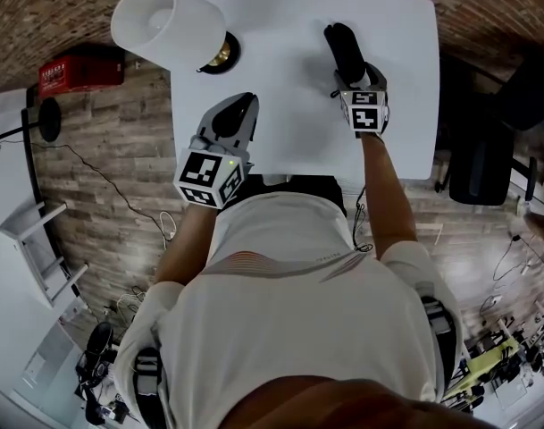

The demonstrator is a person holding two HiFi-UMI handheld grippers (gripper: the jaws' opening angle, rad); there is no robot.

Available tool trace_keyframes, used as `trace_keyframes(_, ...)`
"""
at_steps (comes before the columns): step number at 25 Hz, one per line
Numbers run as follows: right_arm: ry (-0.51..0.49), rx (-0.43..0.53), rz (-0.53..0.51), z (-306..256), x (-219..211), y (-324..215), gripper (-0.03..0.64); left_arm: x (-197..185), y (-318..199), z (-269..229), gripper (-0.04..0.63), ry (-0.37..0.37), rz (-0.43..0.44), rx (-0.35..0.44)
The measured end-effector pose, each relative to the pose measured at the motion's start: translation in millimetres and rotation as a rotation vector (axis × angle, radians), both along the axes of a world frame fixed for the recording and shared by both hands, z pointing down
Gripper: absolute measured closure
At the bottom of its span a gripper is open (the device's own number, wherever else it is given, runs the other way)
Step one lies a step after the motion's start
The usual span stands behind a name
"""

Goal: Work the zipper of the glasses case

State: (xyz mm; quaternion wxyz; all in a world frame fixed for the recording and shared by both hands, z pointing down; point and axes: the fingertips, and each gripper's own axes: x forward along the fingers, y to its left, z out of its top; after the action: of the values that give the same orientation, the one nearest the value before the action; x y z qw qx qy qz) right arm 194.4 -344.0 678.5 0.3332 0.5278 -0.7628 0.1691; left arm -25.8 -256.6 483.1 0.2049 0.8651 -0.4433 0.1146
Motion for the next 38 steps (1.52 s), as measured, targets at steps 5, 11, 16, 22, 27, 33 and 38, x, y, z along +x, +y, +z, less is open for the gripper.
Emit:
trace_keyframes(5, 0.004, 0.018, 0.022, -5.0, 1.8, 0.8, 0.305, 0.8, 1.3, 1.7, 0.566, 0.003, 0.008, -0.006)
trace_keyframes(11, -0.002, 0.028, 0.03, -9.2, 2.9, 2.2, 0.318, 2.6, 1.9, 4.9, 0.566, 0.001, 0.016, -0.01)
trace_keyframes(16, -0.01, 0.061, 0.032, -23.8, 0.9, 1.0, 0.324, 0.9, 1.6, 3.5, 0.566, -0.004, 0.026, -0.007)
trace_keyframes(22, -0.042, 0.126, 0.042, -63.9, 5.8, 3.1, 0.328, 3.5, -2.4, -5.4, 0.566, 0.007, 0.037, 0.018)
trace_keyframes(27, -0.089, 0.205, 0.063, -113.8, 19.0, 12.1, 0.33, 18.5, -3.3, -19.3, 0.566, 0.033, 0.048, 0.054)
trace_keyframes(33, -0.228, 0.327, 0.081, -187.4, 38.8, 28.0, 0.33, 39.4, -2.4, -40.2, 0.566, 0.066, 0.055, 0.114)
trace_keyframes(38, -0.299, 0.411, 0.064, -235.8, 51.0, 48.1, 0.33, 49.4, 4.8, -55.4, 0.566, 0.072, 0.044, 0.16)
